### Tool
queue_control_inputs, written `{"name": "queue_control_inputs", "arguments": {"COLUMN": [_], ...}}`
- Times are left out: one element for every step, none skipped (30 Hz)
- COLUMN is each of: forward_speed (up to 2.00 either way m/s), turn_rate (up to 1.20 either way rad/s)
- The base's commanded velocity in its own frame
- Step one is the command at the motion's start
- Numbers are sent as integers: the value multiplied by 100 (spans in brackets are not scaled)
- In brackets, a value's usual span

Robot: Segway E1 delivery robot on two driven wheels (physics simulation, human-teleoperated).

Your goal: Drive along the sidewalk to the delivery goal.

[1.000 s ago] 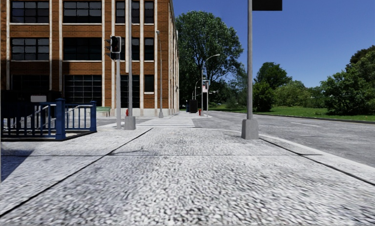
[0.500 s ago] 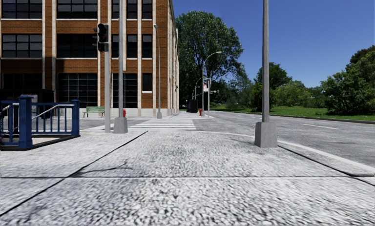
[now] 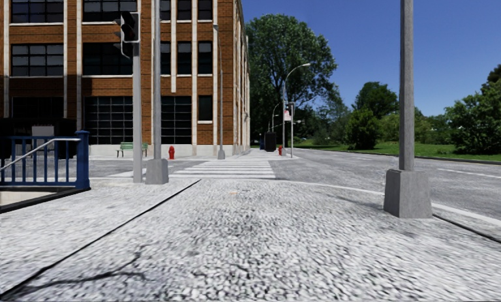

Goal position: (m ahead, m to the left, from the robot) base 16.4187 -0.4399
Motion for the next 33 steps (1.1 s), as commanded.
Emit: {"name": "queue_control_inputs", "arguments": {"forward_speed": [200,200,200,200,200,200,200,200,200,200,200,200,200,200,200,200,200,200,200,200,200,200,200,200,200,200,200,200,200,200,200,200,200], "turn_rate": [21,0,0,0,0,0,0,0,0,0,0,0,0,0,0,0,0,0,0,0,0,0,0,0,0,0,0,0,0,0,0,0,0]}}
